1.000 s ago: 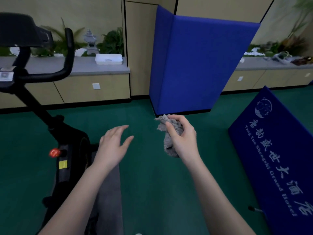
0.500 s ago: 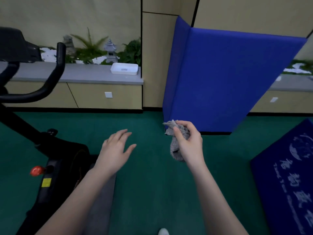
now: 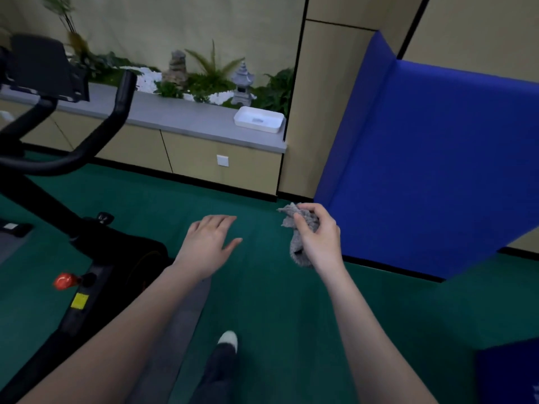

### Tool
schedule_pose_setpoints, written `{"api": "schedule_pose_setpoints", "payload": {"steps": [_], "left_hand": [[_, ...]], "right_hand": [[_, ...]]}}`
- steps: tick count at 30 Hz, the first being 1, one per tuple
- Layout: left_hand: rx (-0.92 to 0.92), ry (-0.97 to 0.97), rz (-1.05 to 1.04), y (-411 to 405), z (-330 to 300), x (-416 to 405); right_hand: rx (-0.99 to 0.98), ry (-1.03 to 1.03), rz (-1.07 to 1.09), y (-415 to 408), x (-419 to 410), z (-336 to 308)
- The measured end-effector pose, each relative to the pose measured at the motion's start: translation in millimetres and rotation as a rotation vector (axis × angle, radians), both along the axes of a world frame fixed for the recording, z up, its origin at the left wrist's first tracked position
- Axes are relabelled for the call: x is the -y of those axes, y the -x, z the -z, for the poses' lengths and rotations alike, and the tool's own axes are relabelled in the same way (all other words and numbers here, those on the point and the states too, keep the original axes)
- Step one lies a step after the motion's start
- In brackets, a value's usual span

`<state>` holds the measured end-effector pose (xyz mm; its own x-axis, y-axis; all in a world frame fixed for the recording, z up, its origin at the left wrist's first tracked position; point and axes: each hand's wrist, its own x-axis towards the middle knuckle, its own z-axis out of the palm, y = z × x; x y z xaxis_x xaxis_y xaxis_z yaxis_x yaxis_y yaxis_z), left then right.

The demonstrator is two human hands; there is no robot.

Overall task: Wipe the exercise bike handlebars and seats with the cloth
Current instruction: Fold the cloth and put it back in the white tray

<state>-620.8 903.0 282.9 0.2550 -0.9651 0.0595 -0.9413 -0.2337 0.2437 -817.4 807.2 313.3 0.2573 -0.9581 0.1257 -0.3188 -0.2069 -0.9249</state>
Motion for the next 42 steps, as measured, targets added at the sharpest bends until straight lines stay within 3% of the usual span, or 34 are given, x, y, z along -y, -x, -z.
{"api": "schedule_pose_setpoints", "payload": {"steps": [13,27,37,42], "left_hand": [[-0.085,-0.017,-0.111,-138.0,39.3,178.8],[-0.173,0.039,-0.155,-203.8,39.3,365.1],[-1.021,0.199,-0.188,-187.8,-13.3,532.2],[-1.21,0.293,-0.268,-207.4,-18.4,573.8]], "right_hand": [[-0.04,-0.001,-0.023,-131.8,178.5,4.4],[0.055,-0.085,-0.108,-220.8,374.4,12.5],[0.154,-0.21,-0.36,-286.7,533.4,12.3],[0.274,-0.486,-0.429,-319.2,578.2,10.1]]}}
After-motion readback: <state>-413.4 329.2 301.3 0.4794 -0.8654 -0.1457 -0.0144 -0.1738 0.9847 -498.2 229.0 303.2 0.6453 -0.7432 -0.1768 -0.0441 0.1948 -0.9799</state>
